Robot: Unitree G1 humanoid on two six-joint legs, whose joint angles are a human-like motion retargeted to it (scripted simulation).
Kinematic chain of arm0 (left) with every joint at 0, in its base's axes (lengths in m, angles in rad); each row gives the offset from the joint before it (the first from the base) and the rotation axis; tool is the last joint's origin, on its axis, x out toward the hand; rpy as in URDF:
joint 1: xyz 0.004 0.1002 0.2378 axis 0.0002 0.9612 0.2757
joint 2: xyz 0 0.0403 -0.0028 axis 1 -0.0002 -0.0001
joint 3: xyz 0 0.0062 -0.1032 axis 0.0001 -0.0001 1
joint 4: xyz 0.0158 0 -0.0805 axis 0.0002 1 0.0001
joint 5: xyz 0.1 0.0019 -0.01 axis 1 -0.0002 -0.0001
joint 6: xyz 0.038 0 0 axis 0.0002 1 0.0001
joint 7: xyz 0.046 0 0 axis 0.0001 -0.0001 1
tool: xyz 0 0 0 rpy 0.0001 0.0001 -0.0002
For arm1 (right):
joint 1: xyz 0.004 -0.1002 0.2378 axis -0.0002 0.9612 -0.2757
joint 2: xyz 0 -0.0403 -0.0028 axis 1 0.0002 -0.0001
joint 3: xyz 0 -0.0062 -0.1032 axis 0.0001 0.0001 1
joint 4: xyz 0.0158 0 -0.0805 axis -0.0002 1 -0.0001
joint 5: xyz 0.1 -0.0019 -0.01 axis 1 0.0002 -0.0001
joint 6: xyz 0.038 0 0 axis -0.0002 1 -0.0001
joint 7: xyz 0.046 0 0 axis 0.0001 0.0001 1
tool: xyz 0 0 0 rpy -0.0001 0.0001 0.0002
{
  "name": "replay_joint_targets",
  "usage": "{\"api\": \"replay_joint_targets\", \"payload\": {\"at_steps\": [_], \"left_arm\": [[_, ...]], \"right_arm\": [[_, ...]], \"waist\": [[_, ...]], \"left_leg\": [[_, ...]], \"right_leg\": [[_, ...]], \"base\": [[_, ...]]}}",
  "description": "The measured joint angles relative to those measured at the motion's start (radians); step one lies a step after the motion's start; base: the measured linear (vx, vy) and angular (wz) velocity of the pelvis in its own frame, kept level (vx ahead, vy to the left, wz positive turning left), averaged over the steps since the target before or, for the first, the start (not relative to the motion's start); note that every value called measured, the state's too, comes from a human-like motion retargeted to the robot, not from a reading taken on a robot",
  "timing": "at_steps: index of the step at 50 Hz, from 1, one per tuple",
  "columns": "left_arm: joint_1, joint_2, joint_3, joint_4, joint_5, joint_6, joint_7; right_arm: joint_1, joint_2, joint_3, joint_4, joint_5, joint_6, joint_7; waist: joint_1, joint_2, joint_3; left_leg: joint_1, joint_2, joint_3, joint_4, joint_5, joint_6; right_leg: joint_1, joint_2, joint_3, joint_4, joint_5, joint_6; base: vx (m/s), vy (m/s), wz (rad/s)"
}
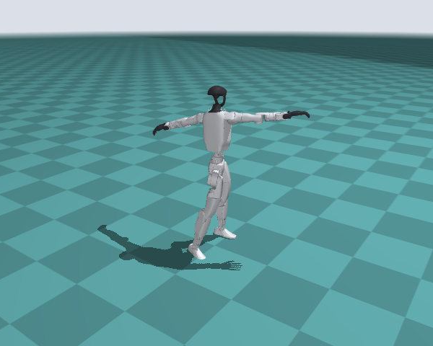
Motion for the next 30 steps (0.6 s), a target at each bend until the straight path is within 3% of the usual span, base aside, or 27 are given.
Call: {"api": "replay_joint_targets", "payload": {"at_steps": [4,10,20,30], "left_arm": [[0.104,-0.042,0.095,0.0,-0.031,0.006,-0.014],[0.157,-0.084,0.143,-0.016,-0.043,-0.003,-0.034],[0.106,-0.123,0.113,-0.032,-0.059,-0.001,-0.057],[-0.04,-0.114,-0.034,-0.065,0.001,-0.03,-0.054]], "right_arm": [[-0.236,0.08,0.2,0.02,-0.029,0.001,0.003],[-0.399,0.193,0.332,0.041,-0.061,0.007,0.013],[-0.436,0.361,0.329,0.057,-0.088,0.028,0.029],[-0.453,0.376,0.335,0.07,-0.124,0.025,0.022]], "waist": [[0.033,0.0,0.0],[0.03,0.012,-0.009],[-0.053,0.04,-0.041],[-0.21,0.105,-0.077]], "left_leg": [[-0.021,-0.027,-0.067,-0.008,0.019,0.005],[-0.029,-0.053,-0.15,-0.039,0.044,-0.002],[-0.006,-0.057,-0.137,-0.054,0.039,-0.017],[0.037,-0.032,-0.016,-0.052,0.01,-0.027]], "right_leg": [[0.015,-0.003,-0.071,-0.001,0.003,-0.002],[0.041,-0.003,-0.158,0.0,0.004,-0.014],[0.047,-0.025,-0.152,0.02,0.003,-0.037],[0.021,-0.047,-0.033,0.032,0.01,-0.033]], "base": [[0.03,0.05,0.95],[0.03,0.05,0.77],[0.01,0.03,-0.02],[0.0,0.04,-0.63]]}}
